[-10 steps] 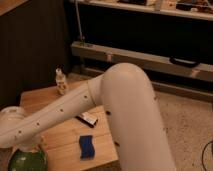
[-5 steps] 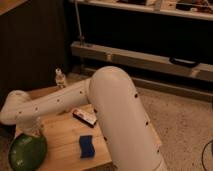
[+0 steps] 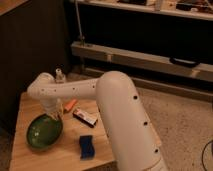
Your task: Drag the ceramic bowl in a circle
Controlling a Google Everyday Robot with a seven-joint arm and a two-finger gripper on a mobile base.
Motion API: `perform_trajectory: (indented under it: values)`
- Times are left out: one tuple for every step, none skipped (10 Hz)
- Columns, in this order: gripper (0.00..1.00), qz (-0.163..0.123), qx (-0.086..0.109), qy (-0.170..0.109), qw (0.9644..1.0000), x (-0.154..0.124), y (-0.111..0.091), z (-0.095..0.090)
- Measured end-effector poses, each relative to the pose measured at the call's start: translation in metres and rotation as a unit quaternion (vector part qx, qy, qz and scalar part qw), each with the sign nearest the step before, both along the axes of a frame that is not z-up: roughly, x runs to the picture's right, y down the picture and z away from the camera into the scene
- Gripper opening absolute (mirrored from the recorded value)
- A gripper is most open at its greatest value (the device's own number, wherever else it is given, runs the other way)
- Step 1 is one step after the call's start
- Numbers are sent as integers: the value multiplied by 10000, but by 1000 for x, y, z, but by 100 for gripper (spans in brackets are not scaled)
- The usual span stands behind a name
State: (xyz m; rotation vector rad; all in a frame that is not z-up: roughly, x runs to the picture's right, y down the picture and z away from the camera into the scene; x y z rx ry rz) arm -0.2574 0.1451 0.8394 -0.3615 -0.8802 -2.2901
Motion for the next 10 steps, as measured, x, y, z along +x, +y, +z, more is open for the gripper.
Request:
perform_trajectory:
  values:
    - [0,74,-55,163,9998,16,-2,5]
    - [0,167,-139,343,9992,42,-1,9]
    - [0,223,-195,377,9988,61,1,8]
    - [0,205,-245,311,9990,77,3,2]
    - [0,169,-279,223,9992,80,7,-3]
    - [0,122,-311,117,9994,79,15,-11]
    - [0,71,-337,8,9994,77,25,-23]
    - [0,26,-352,-44,9994,79,40,-38]
    - [0,-36,-334,-121,9994,76,55,-56]
    - [0,-126,-301,-234,9992,67,71,-75]
